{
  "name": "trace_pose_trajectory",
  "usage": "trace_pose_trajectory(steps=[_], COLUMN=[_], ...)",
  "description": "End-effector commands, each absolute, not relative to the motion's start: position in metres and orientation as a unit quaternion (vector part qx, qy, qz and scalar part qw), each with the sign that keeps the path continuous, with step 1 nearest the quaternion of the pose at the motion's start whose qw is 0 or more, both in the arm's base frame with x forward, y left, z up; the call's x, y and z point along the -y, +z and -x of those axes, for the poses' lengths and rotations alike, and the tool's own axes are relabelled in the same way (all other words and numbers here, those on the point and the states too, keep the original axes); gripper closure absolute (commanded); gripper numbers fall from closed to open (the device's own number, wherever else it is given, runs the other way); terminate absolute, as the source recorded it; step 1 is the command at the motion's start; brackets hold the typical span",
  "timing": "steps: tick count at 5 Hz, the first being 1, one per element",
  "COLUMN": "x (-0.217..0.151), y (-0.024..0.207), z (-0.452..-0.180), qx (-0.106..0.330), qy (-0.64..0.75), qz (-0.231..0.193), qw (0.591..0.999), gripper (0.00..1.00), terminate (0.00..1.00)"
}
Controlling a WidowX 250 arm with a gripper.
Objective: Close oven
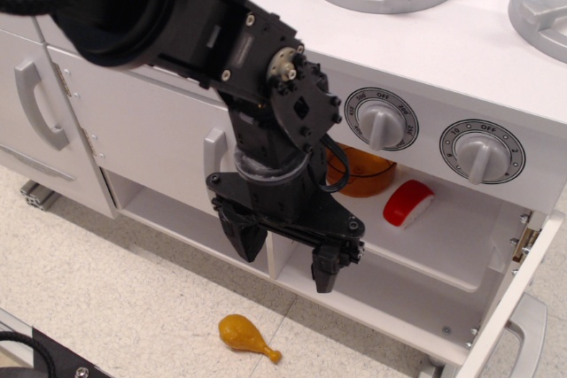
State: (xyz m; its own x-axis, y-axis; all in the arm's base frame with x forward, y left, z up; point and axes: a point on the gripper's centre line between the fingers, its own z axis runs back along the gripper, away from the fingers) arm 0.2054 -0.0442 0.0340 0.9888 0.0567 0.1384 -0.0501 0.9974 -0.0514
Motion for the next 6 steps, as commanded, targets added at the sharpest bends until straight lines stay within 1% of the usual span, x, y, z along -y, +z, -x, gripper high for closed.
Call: trace_pose_trajectory(steps=[1,2,3,4,5,6], x=[0.044,0.078,0.104,0.130,0.153,0.172], y=[0.034,0.053,0.073,0.085,0.076,0.059], z=[-0.205,-0.197,-0.191,-0.183,-0.178,-0.173], qx=[0.070,0.081,0.048,0.059,0.036,0.048], qy=[0.027,0.011,-0.015,-0.034,-0.046,-0.055], qz=[0.024,0.047,0.094,0.115,0.120,0.099], qw=[0.997,0.996,0.994,0.991,0.991,0.992], gripper=[0.00,0.00,0.00,0.00,0.00,0.00], terminate=[0.00,0.00,0.00,0.00,0.00,0.00])
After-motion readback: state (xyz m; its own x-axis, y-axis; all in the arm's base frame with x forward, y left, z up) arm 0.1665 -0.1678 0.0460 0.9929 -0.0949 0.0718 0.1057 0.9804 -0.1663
